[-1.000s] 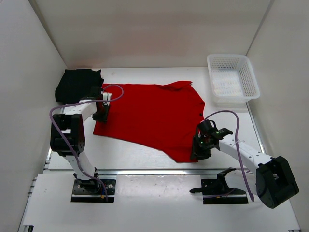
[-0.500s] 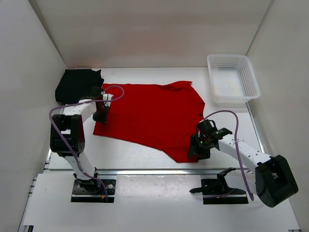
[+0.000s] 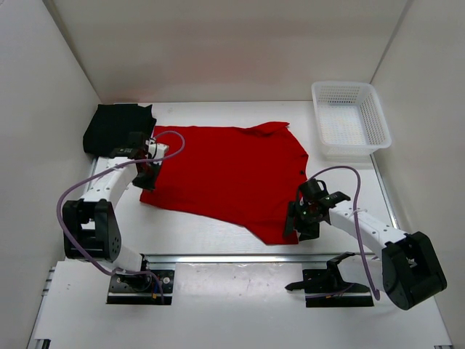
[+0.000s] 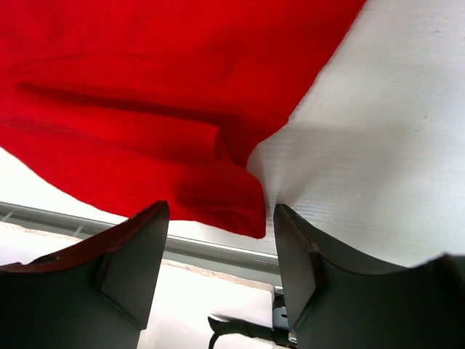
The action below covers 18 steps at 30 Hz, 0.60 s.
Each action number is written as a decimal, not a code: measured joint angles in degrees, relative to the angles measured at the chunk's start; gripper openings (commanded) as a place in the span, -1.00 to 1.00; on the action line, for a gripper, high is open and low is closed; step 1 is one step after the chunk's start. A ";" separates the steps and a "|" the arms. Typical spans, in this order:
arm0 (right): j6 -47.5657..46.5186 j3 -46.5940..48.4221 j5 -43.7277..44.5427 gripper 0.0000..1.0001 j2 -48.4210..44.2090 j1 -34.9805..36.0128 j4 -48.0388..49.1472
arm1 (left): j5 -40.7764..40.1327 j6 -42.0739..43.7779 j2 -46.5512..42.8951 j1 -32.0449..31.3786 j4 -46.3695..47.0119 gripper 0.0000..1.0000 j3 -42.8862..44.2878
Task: Fold and stack the t-shirts
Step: Grap the side of the flattened tshirt closest away from the robot with both arms
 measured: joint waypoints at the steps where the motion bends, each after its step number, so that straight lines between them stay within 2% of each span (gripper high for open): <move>1: 0.02 0.00 0.02 0.13 0.35 0.07 0.07 | 0.02 -0.02 0.07 0.00 -0.98 -1.00 -0.44; 10: 0.28 0.22 -0.66 0.09 1.16 0.90 0.31 | 0.04 -0.37 -0.39 -0.04 -6.80 -1.00 -5.60; 11: 0.24 0.11 -0.74 -0.03 1.01 1.40 0.55 | -0.09 -0.48 -0.44 -0.02 -7.19 -1.00 -5.77; 13: 0.07 -0.35 -1.40 -0.47 0.79 2.23 1.18 | -0.26 -0.74 -0.76 -0.04 -7.23 -1.00 -5.92; 14: 0.02 -0.74 -1.97 -0.94 0.72 2.34 1.55 | -0.35 -0.92 -0.96 -0.04 -7.23 -1.00 -5.92; 15: 0.17 -1.18 -2.49 -1.00 0.74 2.36 1.90 | -0.37 -0.98 -1.14 -0.04 -7.21 -1.00 -5.92; 18: 0.46 -2.05 -3.85 -1.00 0.68 1.66 2.51 | -1.20 -1.09 -1.36 -0.04 -7.19 -1.00 -5.90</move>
